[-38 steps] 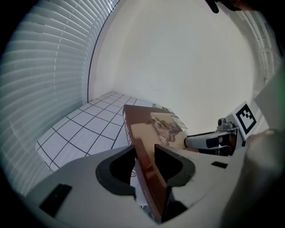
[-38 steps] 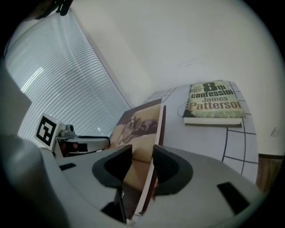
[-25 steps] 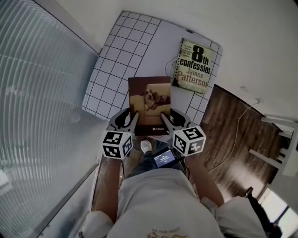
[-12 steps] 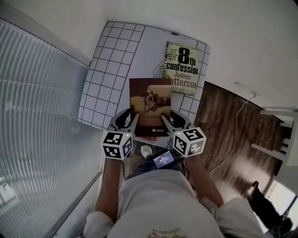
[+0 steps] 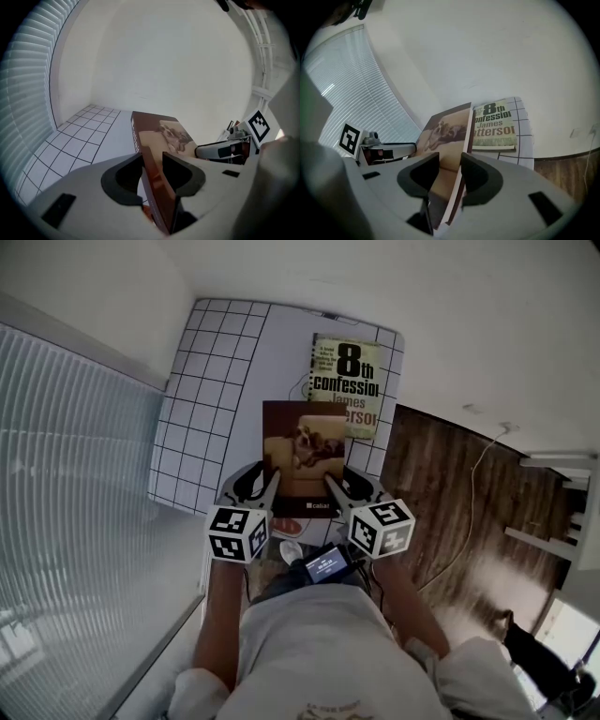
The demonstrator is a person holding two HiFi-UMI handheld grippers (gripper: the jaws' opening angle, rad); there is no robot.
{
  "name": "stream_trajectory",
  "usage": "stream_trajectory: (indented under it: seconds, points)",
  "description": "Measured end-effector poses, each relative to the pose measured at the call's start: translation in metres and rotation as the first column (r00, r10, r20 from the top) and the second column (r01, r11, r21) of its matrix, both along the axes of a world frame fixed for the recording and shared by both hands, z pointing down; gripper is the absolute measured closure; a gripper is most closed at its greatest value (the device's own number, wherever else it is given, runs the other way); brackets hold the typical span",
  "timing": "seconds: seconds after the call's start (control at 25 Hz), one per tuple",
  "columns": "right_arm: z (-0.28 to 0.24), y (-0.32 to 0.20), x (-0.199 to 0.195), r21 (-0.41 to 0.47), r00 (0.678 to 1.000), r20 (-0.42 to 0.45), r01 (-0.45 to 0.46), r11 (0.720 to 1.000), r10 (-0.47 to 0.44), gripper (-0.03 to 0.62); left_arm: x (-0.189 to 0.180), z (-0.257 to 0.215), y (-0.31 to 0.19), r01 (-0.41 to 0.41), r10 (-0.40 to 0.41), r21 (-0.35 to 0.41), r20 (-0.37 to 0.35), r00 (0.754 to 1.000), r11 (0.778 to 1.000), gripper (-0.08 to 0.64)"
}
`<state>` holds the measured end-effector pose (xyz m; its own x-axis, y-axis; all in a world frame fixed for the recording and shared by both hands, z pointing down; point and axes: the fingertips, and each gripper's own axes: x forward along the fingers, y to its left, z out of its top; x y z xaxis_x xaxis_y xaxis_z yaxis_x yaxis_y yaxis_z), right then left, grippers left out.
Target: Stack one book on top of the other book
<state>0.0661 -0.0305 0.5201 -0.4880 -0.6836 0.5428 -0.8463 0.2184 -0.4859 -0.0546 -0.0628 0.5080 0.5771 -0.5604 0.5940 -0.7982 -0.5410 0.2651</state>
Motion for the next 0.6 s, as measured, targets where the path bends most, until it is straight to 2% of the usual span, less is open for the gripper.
stream_trajectory:
  seconds: [0.6]
  points:
    - [-0.003, -0.014, 0.044, 0.001, 1.000, 0.014, -0.023, 1.000, 0.023, 0.445, 0.046, -0.007, -0.018, -0.038, 0.038, 0.020, 0.020, 0.999, 0.999, 0.419]
